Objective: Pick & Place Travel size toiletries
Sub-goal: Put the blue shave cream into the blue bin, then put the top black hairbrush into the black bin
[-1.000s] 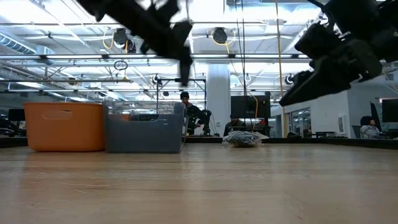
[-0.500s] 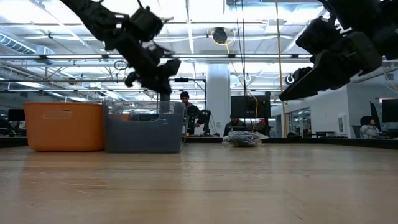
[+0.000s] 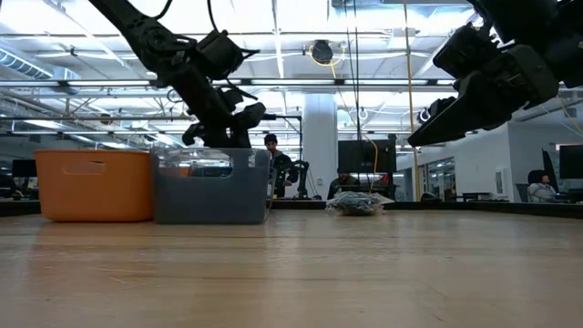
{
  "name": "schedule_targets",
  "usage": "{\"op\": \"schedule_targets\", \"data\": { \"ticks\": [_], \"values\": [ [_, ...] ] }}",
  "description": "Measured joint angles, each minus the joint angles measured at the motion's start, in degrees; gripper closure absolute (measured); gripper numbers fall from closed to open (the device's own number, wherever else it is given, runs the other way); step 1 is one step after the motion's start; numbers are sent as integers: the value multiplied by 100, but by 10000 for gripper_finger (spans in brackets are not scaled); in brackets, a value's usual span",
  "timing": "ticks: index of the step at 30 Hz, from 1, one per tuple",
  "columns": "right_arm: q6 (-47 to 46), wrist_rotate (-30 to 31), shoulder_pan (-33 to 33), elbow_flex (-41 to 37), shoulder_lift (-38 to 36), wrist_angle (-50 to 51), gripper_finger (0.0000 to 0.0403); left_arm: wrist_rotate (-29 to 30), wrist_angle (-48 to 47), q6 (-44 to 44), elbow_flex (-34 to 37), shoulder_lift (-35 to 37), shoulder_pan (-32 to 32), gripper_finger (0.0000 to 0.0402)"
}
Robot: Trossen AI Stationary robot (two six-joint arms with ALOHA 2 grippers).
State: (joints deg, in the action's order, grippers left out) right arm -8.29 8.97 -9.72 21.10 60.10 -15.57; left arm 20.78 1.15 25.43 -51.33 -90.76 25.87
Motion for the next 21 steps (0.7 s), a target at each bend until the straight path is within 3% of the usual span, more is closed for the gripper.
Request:
{"op": "schedule_targets", "data": {
  "ticks": [16, 21],
  "values": [
    [-2, 0, 0, 0, 2, 0, 190, 9, 25, -175, 0, 0, -13, 234],
    [45, 22, 0, 0, 2, 0, 190, -949, 458, -441, -1, 161, -103, 234]
  ]
}}
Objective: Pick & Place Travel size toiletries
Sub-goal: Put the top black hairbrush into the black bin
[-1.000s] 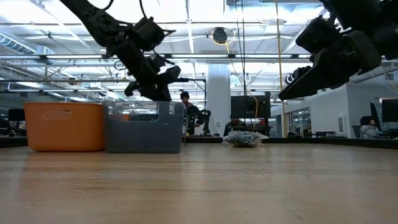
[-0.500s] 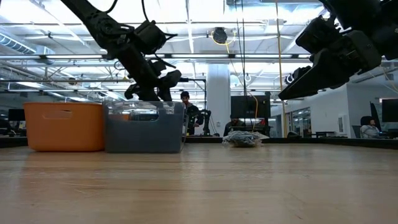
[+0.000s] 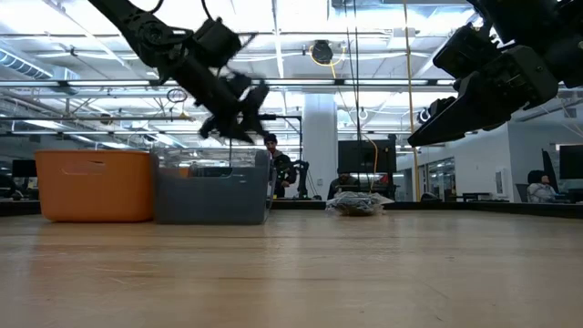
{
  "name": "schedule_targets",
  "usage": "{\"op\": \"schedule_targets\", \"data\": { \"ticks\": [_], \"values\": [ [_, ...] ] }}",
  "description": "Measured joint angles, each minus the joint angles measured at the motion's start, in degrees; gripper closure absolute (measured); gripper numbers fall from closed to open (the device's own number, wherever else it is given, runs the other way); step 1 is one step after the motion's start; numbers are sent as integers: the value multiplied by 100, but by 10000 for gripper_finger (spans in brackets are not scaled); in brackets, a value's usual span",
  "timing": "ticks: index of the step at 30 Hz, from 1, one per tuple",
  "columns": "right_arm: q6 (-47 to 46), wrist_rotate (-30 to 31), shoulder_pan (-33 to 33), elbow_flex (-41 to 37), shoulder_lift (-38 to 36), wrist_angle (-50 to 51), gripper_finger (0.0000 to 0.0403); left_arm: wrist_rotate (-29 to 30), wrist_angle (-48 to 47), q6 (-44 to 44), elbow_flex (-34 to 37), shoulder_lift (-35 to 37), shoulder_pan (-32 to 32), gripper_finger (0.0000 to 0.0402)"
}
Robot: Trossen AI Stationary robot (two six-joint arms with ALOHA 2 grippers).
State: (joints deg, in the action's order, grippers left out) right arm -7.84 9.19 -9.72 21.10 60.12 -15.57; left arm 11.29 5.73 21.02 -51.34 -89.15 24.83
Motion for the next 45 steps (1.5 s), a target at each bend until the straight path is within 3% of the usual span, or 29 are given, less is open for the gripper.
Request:
{"op": "schedule_targets", "data": {
  "ticks": [6, 11, 17, 24, 30, 33, 39, 45],
  "values": [
    [-17, -17, 0, 0, 0, 3, 190, -1758, 1408, -1279, 68, 452, -399, 233],
    [-78, -24, -4, 0, 0, 69, 191, -2349, 1155, -1929, 68, 970, -810, 233],
    [-220, -26, -4, 0, 0, 119, 191, -2378, 260, -2669, 246, 1641, -1456, 233],
    [-211, 40, -4, 0, 0, 136, 191, -2360, 1037, -2488, 1873, 3077, -1868, 233],
    [721, 1644, 26, 0, 18, 317, 190, -2274, 2076, -2010, 3175, 4200, -2140, 233],
    [1194, 1961, 263, 0, 57, 341, 190, -2278, 2170, -1933, 3455, 4591, -2233, 233],
    [1557, 1851, 1114, 2, 308, 303, 158, -2276, 2146, -1917, 3592, 4765, -2372, 233],
    [1669, 1233, 1866, 84, 941, 71, 108, -2241, 2104, -1941, 3592, 4748, -2379, 233]
  ]
}}
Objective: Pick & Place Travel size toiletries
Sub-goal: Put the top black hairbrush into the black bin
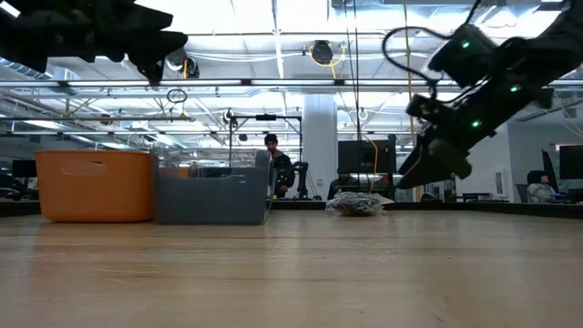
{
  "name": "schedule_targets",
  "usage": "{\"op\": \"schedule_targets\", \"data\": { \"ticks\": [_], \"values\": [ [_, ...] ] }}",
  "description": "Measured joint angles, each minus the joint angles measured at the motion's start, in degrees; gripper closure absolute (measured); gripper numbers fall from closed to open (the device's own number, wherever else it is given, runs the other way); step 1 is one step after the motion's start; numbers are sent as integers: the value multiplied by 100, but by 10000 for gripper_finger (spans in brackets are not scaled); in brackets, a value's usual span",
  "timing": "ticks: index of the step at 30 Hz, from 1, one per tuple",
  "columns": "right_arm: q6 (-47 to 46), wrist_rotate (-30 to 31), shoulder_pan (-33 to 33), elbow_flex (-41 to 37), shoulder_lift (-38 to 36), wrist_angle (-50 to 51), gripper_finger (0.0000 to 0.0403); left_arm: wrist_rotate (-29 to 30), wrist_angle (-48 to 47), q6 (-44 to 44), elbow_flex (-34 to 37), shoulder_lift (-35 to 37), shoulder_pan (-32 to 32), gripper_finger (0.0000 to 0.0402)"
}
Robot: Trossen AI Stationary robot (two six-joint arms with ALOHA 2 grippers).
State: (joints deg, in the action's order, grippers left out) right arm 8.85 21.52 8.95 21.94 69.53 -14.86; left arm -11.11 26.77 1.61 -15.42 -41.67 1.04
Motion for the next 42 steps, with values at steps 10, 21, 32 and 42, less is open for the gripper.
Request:
{"op": "schedule_targets", "data": {
  "ticks": [10, 21, 32, 42],
  "values": [
    [598, -41, 543, 1064, 1411, -188, 105, 790, -162, -39, 0, -4, 0, 233],
    [703, -648, 1252, 1581, 2292, -284, 110, 772, -235, 20, -2, -4, -14, 233],
    [683, -663, 1504, 1599, 2649, -493, 139, 820, -279, 27, -2, -4, -39, 233],
    [508, -682, 1441, 1593, 2652, -458, 305, 820, -356, 40, -4, -4, -39, 233]
  ]
}}
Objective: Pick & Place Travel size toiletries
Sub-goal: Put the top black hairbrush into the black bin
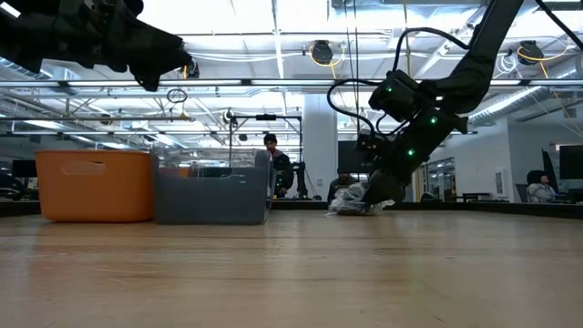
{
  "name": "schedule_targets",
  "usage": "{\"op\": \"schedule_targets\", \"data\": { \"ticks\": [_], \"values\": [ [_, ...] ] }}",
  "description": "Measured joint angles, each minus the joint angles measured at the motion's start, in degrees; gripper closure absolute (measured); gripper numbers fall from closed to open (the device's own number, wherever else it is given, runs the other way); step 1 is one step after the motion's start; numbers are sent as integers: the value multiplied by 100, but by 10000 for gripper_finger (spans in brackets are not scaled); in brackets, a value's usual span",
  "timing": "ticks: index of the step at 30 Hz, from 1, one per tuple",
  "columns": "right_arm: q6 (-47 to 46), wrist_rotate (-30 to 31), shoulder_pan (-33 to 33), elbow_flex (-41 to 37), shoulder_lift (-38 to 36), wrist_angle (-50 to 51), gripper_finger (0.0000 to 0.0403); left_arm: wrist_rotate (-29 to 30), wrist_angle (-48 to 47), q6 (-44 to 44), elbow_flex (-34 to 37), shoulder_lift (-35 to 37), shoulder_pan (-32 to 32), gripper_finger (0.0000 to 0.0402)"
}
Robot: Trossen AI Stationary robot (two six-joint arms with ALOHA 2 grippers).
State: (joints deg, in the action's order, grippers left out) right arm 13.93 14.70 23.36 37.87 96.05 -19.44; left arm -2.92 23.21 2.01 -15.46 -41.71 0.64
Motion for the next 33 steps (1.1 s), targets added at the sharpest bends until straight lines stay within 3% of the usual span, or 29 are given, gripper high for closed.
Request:
{"op": "schedule_targets", "data": {
  "ticks": [4, 6, 13, 21, 27, 33],
  "values": [
    [34, 8, -61, -2, 2, 2, 379, 2, -77, 12, 0, 0, 0, 233],
    [90, 20, -117, -4, 2, 2, 395, 2, -97, 28, 0, -2, 0, 233],
    [177, 4, -374, -22, -234, 24, 400, 2, -76, 111, -1, -1, 0, 233],
    [81, -19, -852, -20, -1168, -30, 401, 7, -15, 646, -2, 0, 0, 234],
    [-386, -1202, -1262, -15, -1767, -287, 402, 210, -2, 980, -2, -194, 0, 233],
    [-492, -1919, -1687, -13, -1974, -593, 402, 1086, 712, 1472, -7, -890, 2, 233]
  ]
}}
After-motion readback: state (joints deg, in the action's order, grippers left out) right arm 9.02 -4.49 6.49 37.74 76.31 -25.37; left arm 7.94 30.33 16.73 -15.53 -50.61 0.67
